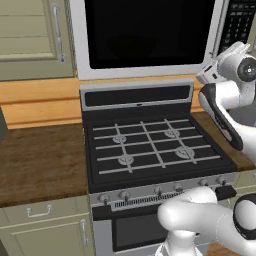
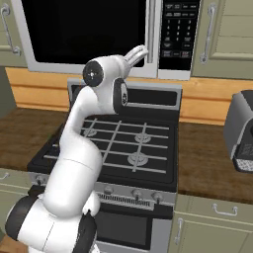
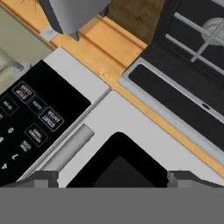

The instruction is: Pick the broccoli from the sink and place it in the bowl. Then pick the bowl and place it in the microwave. Then close the microwave door and press the start button.

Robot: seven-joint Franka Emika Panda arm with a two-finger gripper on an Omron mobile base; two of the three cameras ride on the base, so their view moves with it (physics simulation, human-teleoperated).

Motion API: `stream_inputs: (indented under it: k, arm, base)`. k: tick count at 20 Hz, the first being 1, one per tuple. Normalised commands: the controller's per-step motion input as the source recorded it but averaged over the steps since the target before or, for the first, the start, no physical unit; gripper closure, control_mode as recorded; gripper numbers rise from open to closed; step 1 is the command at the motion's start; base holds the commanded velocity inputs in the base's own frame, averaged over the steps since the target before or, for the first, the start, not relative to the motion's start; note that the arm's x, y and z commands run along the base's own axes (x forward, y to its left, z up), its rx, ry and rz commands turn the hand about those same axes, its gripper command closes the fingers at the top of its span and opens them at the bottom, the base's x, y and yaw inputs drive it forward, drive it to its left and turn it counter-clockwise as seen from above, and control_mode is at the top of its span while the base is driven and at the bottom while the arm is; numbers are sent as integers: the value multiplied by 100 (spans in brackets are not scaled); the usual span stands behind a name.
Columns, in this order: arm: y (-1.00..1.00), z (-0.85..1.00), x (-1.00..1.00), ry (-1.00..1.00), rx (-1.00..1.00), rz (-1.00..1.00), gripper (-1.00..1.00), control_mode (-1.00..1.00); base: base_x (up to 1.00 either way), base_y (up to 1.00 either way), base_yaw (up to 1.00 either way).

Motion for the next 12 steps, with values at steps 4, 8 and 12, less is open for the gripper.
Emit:
stream_inputs:
  k: [4, 8, 12]
  arm:
    - [-44, 3, -20, -3, 32, -18, -100, -100]
    - [-23, 22, -28, 16, 52, -26, -100, -100]
    - [-13, -14, -24, 28, 33, 1, -100, -100]
  base:
    - [0, 0, 0]
    - [0, 0, 0]
    - [0, 0, 0]
